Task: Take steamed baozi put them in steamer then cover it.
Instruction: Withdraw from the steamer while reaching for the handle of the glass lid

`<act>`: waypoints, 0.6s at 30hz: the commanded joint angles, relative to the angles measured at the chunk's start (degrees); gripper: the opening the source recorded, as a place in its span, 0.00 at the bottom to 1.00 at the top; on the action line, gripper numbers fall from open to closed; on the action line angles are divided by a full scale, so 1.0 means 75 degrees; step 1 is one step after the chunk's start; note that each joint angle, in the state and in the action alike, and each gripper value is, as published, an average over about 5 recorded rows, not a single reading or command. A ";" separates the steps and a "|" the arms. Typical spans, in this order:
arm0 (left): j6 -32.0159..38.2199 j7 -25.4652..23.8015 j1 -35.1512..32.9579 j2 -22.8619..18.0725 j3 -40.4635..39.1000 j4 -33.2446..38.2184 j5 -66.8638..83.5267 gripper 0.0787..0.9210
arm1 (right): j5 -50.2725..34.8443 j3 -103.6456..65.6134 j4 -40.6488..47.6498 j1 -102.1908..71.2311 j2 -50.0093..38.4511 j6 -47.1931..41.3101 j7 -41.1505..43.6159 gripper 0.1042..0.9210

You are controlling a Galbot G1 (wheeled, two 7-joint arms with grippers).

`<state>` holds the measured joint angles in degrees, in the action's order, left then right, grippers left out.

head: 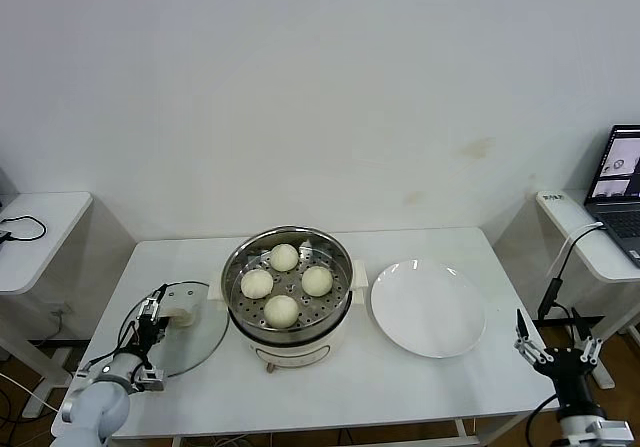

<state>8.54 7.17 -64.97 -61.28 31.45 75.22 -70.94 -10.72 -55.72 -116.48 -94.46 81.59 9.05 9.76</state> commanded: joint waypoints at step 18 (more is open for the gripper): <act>0.0017 -0.0136 0.0302 0.0002 -0.0155 -0.0507 0.0333 0.41 | 0.0142 0.0138 0.0167 0.0030 0.0077 0.0036 0.0043 0.88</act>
<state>8.69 6.02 -63.04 -61.21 30.40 72.28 -69.10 -9.77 -54.81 -115.36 -94.17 82.11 9.23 10.05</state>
